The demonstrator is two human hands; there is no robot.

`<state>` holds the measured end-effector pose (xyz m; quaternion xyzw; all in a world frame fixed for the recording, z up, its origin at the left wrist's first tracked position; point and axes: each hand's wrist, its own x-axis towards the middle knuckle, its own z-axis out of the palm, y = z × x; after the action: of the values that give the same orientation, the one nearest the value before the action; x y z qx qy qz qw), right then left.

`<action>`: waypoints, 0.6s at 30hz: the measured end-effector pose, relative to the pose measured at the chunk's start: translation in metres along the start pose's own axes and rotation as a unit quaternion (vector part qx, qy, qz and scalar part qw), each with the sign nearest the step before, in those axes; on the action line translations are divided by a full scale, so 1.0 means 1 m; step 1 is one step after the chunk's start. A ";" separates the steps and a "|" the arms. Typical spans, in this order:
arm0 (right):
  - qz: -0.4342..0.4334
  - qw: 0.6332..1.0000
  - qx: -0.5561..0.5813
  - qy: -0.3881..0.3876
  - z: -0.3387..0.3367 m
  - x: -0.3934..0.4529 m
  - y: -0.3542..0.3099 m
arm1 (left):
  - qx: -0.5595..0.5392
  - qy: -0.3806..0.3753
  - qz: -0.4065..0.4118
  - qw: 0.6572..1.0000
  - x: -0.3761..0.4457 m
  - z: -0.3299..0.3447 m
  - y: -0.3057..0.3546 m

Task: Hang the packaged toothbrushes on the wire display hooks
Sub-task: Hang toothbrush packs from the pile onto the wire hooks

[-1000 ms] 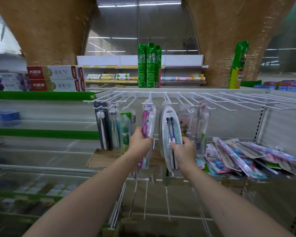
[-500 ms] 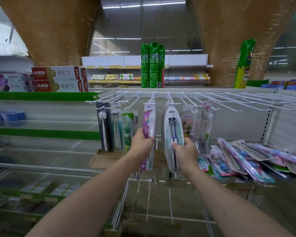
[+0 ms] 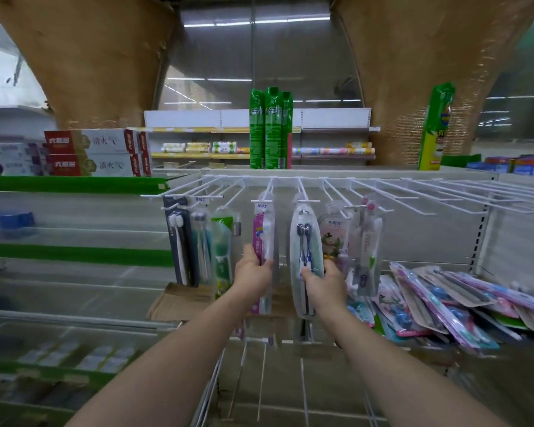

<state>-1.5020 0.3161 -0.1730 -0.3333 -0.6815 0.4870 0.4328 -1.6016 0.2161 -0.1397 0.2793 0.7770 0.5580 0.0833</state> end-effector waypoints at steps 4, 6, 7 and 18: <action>0.002 1.000 -0.009 0.002 0.007 0.008 0.006 | 0.006 0.007 -0.022 1.000 0.011 0.006 0.004; 0.007 1.000 -0.026 0.009 0.011 0.014 0.007 | 0.020 0.008 -0.021 1.000 0.016 0.008 0.004; 0.006 0.999 -0.034 0.015 0.012 0.017 0.007 | 0.029 0.009 -0.015 0.999 0.018 0.009 0.004; -0.004 1.000 -0.009 -0.013 0.022 0.041 0.015 | 0.015 0.001 0.013 1.000 0.044 0.017 -0.004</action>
<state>-1.5378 0.3483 -0.1799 -0.3282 -0.6929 0.4830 0.4229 -1.6318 0.2519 -0.1415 0.2903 0.7817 0.5473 0.0714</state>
